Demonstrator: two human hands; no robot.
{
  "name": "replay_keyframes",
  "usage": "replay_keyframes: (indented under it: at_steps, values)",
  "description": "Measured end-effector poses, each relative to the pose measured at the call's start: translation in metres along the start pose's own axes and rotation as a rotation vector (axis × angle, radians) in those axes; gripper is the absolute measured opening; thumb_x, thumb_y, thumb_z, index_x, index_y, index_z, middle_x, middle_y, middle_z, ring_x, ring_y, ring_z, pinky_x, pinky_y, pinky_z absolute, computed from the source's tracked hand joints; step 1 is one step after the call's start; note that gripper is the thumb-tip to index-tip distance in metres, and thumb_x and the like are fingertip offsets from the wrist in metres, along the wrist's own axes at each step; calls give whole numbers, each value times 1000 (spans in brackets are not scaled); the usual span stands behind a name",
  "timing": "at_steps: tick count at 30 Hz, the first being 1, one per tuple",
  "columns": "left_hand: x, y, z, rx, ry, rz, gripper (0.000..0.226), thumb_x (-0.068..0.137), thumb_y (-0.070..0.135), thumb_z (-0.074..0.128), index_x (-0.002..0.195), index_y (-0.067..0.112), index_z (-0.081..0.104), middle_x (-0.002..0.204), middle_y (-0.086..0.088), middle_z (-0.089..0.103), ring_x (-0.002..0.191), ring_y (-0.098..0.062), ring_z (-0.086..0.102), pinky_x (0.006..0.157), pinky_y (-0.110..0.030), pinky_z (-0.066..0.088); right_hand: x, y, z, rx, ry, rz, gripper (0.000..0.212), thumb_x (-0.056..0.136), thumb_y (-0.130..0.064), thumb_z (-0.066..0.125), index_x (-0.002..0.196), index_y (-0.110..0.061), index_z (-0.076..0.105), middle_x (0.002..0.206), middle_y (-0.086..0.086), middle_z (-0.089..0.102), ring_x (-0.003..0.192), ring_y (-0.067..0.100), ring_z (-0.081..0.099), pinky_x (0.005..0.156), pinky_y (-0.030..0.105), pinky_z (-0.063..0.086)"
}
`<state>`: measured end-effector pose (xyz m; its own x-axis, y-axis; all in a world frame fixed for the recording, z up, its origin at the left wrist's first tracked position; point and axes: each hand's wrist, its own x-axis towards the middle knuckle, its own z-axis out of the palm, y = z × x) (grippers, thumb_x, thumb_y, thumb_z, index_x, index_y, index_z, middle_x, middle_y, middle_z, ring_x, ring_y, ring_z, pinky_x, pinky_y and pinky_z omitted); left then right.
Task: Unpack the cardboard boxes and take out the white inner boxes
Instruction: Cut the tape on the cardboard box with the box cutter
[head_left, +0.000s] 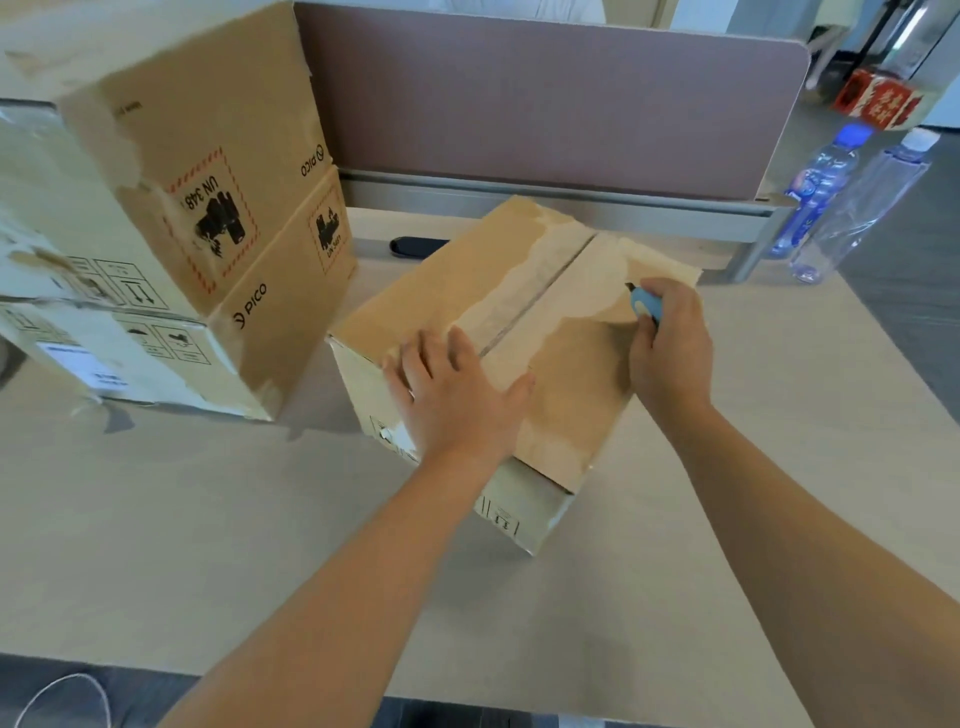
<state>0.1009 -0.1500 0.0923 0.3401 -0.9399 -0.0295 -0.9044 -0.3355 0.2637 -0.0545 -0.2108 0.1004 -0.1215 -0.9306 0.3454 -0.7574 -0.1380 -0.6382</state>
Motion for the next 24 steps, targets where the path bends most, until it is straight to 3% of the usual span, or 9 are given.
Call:
replay_keyframes:
  at_steps: [2, 5, 8, 11, 16, 24]
  values:
    - [-10, 13, 4, -30, 5, -26, 84, 88, 64, 32, 149, 12, 8, 156, -11, 4, 143, -28, -6, 114, -45, -10, -7, 0, -6, 91, 27, 22, 32, 94, -4, 40, 126, -5, 45, 128, 9, 50, 112, 23, 49, 85, 15, 30]
    - [-19, 23, 3, -28, -60, 22, 82, 88, 65, 30, 149, 14, 9, 156, -11, 3, 142, -30, -4, 113, -48, -6, -31, -8, -13, 270, 66, 61, 29, 93, -3, 43, 122, -4, 47, 118, 2, 52, 103, 13, 48, 86, 14, 32]
    - [-6, 10, -13, 27, -33, 184, 77, 86, 68, 30, 144, 18, 23, 150, -7, 22, 137, -29, 16, 108, -46, 15, -57, -23, -12, 387, 48, 78, 28, 92, -1, 45, 119, -6, 49, 108, -7, 49, 97, 7, 46, 81, 7, 34]
    - [18, -10, -28, 129, -60, 376, 81, 83, 69, 36, 146, 22, 18, 155, -5, 13, 142, -27, 10, 112, -43, 13, -74, -33, -6, 391, 14, 37, 28, 92, -1, 44, 118, -8, 50, 107, -10, 49, 93, 5, 46, 74, -1, 32]
    - [35, -21, -22, 287, -153, 445, 90, 78, 76, 29, 149, 25, 5, 158, -1, 0, 145, -23, -2, 116, -48, 5, -72, -29, -3, 299, -30, -22, 32, 92, -1, 42, 123, -7, 47, 117, -3, 49, 90, 4, 41, 73, 11, 28]
    - [9, 12, -8, 222, -97, 249, 90, 80, 77, 23, 149, 22, 6, 157, -9, 2, 143, -28, 0, 112, -53, 2, -36, 0, -27, 37, -68, -86, 35, 92, -1, 42, 126, -4, 46, 128, 11, 50, 107, 29, 51, 82, 26, 32]
